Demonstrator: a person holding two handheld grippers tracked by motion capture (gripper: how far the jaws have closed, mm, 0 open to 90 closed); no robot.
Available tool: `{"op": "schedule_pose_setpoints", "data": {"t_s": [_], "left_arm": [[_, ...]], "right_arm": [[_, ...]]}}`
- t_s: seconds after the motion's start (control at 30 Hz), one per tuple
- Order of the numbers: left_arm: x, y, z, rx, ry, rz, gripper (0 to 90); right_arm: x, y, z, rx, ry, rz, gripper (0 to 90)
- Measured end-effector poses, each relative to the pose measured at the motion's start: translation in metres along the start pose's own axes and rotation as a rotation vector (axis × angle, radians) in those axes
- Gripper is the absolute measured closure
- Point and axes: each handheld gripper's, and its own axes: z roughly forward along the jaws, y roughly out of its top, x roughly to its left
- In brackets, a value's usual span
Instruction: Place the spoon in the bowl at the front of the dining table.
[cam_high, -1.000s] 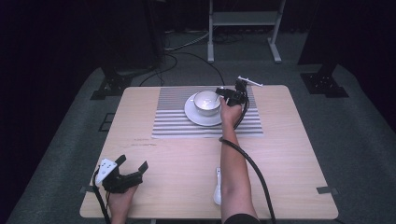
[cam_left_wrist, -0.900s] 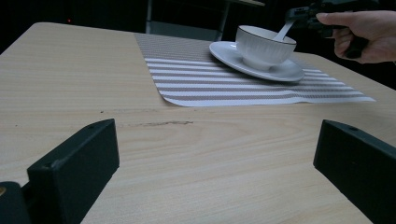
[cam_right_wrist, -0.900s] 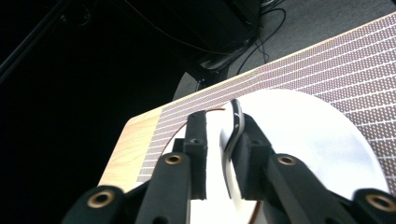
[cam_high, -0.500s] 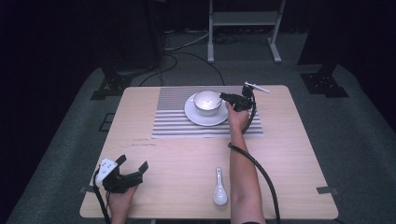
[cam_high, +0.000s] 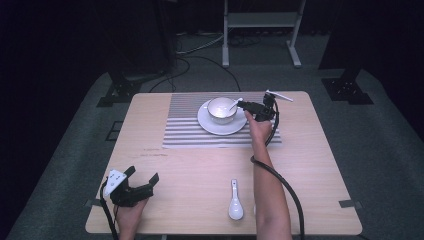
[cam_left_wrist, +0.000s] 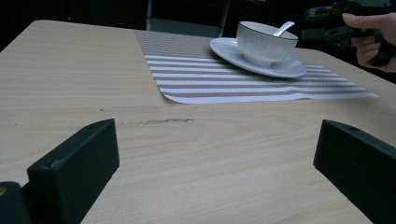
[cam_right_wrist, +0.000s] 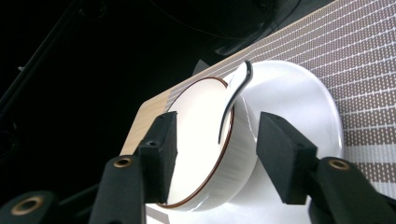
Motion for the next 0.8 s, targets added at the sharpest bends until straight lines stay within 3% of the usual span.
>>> {"op": "schedule_pose_setpoints", "data": {"t_s": [0.67,0.8], "left_arm": [[0.000,0.000,0.001,0.004,0.007,0.001,0.0],[0.000,0.000,0.001,0.003,0.008,0.000,0.0]], "right_arm": [[-0.006,-0.009,-0.020,0.060,0.035,-0.003,22.6],[-0.006,-0.010,-0.024,0.066,0.043,-0.007,21.7]]}}
